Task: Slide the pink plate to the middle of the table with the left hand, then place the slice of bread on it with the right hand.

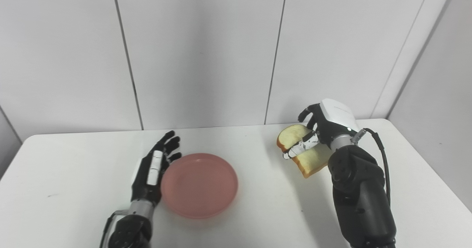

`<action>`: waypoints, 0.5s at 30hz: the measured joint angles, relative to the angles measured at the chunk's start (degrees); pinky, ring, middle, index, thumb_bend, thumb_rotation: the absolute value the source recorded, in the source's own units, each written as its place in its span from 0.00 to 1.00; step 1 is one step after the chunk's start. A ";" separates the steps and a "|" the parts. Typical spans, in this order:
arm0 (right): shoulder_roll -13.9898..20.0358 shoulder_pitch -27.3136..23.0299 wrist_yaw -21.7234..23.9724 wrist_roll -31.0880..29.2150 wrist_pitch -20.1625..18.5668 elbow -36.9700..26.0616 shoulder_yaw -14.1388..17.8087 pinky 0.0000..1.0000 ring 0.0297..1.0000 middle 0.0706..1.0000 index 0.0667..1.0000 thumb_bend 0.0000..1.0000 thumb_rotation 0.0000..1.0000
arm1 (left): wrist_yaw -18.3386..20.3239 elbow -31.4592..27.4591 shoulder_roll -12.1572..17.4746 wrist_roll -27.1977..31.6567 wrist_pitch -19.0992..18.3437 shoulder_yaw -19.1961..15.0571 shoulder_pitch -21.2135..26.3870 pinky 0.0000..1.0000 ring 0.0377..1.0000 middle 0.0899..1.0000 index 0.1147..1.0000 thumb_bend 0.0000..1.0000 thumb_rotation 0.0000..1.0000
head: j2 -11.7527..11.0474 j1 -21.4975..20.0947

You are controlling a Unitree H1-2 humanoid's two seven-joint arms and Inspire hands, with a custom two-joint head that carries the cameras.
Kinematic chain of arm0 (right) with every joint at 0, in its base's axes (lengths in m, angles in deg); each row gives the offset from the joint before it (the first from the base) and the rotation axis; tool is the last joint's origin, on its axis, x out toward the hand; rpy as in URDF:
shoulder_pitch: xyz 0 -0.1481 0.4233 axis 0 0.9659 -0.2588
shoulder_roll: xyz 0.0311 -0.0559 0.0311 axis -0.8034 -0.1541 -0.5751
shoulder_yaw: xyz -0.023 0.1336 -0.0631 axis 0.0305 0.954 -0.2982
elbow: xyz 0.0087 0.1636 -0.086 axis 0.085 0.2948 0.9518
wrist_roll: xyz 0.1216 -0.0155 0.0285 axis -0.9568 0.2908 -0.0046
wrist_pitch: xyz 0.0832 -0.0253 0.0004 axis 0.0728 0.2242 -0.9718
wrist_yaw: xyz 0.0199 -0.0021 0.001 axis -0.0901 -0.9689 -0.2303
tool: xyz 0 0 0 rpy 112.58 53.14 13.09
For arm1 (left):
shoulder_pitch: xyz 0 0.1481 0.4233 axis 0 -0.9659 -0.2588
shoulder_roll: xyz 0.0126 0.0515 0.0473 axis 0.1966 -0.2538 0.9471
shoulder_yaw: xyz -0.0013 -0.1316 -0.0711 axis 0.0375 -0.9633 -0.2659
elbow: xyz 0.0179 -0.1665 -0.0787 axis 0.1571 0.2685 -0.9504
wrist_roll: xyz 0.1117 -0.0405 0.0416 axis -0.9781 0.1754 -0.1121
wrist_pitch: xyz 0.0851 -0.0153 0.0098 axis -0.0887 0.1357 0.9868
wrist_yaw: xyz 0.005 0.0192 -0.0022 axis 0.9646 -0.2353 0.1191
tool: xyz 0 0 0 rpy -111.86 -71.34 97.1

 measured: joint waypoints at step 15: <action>-0.41 -7.39 -9.70 -16.59 10.13 18.56 -13.72 0.30 0.31 0.36 0.56 0.99 0.15 | -3.95 1.15 -3.58 -2.82 0.94 0.93 0.53 0.79 0.89 0.82 0.78 0.86 0.91 | 0.26 7.13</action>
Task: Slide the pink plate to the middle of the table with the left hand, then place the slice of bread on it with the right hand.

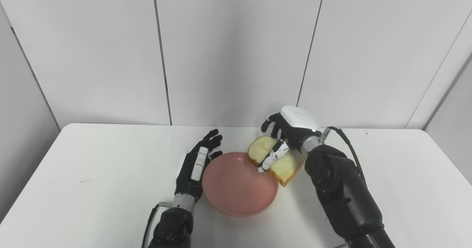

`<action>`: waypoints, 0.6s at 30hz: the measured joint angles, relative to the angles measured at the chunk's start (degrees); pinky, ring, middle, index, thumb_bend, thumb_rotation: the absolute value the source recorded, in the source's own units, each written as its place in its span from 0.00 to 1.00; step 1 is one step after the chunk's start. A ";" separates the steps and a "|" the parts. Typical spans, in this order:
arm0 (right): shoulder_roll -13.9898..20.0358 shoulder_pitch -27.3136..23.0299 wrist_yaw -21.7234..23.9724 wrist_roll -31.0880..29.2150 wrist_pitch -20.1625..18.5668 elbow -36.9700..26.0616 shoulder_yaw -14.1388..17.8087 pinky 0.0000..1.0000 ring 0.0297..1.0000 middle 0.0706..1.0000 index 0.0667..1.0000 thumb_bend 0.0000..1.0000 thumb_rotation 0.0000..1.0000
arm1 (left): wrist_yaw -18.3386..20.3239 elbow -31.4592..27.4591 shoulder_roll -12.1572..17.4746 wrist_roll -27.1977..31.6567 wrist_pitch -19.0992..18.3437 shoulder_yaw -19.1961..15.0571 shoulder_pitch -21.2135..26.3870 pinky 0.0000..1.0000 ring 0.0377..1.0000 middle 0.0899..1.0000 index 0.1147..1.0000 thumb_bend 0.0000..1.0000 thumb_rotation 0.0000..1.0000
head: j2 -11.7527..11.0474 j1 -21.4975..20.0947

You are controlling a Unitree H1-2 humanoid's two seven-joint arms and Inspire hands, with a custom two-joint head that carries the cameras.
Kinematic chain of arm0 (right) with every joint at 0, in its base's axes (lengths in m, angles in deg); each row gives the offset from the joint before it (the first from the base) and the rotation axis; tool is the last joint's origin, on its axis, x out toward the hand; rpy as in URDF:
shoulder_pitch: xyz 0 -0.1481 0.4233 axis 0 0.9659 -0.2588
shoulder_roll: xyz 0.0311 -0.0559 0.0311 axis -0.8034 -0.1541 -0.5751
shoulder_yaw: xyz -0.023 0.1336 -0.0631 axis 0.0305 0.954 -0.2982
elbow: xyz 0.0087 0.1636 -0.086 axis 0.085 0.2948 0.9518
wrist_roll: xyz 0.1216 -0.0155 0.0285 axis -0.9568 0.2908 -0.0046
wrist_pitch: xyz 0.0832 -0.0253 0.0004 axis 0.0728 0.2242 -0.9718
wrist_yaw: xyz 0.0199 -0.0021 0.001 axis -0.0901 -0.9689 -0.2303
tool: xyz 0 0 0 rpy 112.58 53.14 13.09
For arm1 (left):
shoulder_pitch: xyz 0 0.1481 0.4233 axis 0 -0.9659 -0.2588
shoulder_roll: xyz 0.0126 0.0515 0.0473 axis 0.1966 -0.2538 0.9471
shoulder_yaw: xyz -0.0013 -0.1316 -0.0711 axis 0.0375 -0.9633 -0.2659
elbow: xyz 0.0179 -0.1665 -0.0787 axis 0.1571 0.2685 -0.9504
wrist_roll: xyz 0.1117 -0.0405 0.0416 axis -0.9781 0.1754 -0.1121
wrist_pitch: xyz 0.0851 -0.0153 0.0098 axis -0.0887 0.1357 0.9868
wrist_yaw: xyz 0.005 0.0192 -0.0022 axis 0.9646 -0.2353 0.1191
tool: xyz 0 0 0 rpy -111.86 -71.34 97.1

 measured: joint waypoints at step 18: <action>1.38 -10.38 -1.90 -11.34 27.01 12.69 -13.88 0.34 0.40 0.43 0.53 0.96 0.13 | -3.77 -0.54 -0.81 -0.19 0.94 -0.24 -0.28 0.75 0.87 0.80 0.75 0.85 0.92 | 0.53 4.13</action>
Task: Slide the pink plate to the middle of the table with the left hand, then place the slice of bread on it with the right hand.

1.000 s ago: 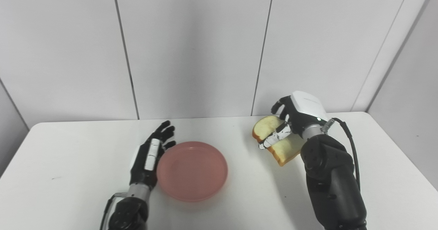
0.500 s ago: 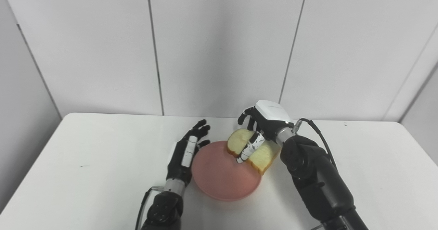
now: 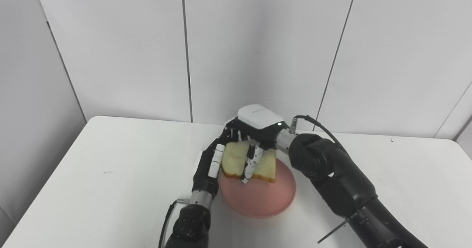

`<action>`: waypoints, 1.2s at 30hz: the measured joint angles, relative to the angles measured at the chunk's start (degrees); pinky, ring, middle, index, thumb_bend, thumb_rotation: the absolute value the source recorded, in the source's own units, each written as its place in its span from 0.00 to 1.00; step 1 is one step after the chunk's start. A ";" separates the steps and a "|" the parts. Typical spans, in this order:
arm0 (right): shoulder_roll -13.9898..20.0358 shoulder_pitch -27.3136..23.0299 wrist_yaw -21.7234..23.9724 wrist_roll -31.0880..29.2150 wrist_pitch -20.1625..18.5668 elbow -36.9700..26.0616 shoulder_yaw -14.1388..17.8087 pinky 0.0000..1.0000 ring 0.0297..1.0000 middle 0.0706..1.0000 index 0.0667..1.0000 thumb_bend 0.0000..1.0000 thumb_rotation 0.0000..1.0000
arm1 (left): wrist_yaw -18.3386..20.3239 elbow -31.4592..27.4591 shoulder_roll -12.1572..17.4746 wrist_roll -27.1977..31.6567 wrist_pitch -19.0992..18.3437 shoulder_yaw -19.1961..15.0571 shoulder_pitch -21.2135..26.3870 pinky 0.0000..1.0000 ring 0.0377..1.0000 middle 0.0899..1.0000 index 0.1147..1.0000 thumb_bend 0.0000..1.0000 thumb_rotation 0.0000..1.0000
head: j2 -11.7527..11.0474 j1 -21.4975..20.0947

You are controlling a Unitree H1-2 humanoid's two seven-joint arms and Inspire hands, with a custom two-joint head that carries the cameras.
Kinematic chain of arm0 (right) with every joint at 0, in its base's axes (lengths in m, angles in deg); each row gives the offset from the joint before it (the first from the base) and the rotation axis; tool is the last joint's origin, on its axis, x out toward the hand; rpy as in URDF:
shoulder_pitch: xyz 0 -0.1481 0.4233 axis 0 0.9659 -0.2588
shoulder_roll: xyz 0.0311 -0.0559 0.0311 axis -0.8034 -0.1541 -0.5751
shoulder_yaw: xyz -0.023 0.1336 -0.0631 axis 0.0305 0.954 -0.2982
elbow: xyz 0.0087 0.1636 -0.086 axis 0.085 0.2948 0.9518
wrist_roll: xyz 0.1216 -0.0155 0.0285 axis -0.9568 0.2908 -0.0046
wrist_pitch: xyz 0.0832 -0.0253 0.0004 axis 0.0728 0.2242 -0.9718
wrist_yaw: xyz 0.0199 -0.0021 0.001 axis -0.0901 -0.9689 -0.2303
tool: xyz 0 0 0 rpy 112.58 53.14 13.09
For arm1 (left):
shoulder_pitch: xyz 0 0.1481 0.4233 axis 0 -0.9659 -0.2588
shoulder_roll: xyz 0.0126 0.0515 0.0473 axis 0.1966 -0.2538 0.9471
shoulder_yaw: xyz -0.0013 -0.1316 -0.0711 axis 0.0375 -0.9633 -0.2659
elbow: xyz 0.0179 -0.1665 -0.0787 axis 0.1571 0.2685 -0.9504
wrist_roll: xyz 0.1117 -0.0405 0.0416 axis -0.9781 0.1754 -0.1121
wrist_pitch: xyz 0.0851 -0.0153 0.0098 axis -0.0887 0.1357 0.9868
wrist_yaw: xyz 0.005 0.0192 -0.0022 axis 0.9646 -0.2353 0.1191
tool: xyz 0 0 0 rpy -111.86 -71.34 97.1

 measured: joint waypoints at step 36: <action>3.05 2.30 9.65 2.35 -2.55 -1.46 -2.53 0.41 0.47 0.53 0.57 0.96 0.32 | 1.11 -3.81 0.51 0.31 -2.13 0.14 -2.20 0.74 0.84 0.78 0.77 0.90 0.92 | 0.97 -3.69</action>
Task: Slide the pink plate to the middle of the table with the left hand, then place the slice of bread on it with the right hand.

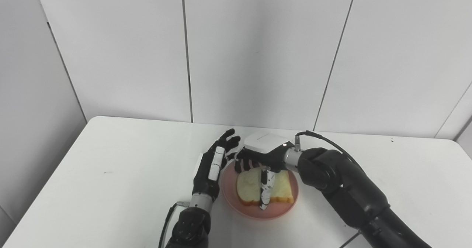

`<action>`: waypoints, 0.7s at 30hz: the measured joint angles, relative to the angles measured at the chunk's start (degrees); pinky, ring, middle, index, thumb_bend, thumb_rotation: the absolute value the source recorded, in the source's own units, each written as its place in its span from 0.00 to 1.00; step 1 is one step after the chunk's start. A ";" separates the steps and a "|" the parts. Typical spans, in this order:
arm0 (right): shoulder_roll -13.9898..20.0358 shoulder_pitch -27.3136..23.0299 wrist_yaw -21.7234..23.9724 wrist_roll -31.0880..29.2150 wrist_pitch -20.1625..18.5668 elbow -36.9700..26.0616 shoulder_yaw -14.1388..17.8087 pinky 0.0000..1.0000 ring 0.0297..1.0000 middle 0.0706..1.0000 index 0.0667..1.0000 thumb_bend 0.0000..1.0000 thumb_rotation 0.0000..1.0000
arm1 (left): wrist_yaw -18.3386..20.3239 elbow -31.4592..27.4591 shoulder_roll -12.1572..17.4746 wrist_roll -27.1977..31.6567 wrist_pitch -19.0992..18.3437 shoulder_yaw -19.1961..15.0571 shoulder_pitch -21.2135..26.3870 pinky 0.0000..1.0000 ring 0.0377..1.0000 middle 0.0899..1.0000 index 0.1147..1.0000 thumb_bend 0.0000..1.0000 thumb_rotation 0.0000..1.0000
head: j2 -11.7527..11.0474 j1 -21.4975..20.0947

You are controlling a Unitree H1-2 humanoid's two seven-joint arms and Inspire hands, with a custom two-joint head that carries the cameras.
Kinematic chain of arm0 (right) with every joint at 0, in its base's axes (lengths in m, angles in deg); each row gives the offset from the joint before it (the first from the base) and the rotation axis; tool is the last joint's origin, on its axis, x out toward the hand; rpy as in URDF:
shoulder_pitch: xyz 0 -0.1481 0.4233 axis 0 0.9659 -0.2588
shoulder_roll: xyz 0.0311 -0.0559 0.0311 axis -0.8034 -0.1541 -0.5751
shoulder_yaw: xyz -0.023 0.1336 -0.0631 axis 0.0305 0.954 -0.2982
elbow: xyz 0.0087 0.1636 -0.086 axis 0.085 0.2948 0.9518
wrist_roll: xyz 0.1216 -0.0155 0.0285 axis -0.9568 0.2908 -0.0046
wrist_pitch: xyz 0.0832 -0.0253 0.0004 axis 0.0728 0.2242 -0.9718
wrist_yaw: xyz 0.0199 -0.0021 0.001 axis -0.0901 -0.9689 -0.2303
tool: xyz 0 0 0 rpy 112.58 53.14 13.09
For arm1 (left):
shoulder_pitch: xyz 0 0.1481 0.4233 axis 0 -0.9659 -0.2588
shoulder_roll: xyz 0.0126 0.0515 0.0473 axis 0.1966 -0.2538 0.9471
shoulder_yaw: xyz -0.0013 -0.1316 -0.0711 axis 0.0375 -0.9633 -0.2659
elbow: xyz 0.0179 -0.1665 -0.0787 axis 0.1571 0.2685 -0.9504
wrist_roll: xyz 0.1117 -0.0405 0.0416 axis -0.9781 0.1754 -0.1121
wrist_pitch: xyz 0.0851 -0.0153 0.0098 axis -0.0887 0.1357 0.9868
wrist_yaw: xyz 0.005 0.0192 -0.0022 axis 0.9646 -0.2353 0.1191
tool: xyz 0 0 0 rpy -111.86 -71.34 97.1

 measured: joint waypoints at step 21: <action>0.34 2.19 -4.85 2.15 -4.52 -4.78 3.92 0.89 0.85 0.83 0.73 1.00 0.65 | 0.89 -0.84 0.38 1.29 -0.42 -0.08 -0.42 0.74 0.86 0.80 0.77 0.87 0.93 | -0.26 -0.62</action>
